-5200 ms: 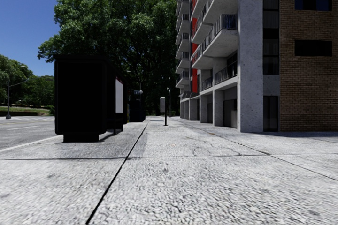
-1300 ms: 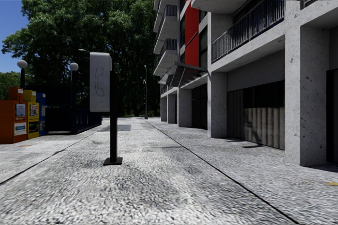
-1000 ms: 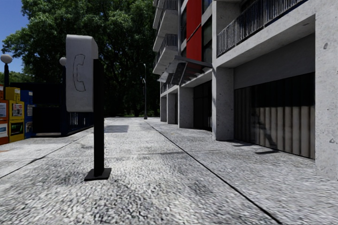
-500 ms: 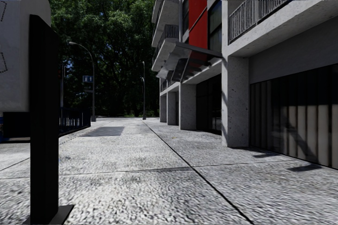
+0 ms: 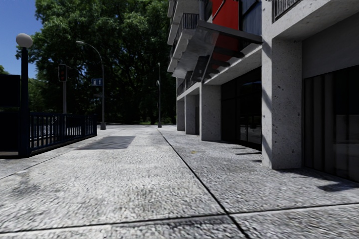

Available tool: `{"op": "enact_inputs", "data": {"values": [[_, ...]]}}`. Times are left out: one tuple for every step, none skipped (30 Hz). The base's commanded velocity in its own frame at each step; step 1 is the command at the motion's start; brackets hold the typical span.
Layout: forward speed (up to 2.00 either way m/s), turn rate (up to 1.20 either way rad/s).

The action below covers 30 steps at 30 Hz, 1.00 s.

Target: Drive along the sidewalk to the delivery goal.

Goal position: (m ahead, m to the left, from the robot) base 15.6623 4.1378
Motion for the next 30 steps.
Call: {"op": "enact_inputs", "data": {"values": [[2.00, 0.60], [2.00, 0.60], [2.00, 0.60], [2.00, 0.60], [2.00, 0.60], [2.00, 0.58], [2.00, 0.36], [2.00, 0.34], [2.00, 0.34], [2.00, 0.33], [2.00, 0.33], [2.00, 0.33], [2.00, 0.33], [2.00, 0.33], [2.00, 0.33], [2.00, 0.33], [2.00, 0.35], [2.00, 0.51], [2.00, 0.67], [2.00, 0.73], [2.00, 0.75], [2.00, 0.75], [2.00, 0.75], [2.00, 0.75], [2.00, 0.75], [2.00, 0.72], [2.00, 0.65], [2.00, 0.49], [2.00, 0.06], [2.00, 0.01]]}}
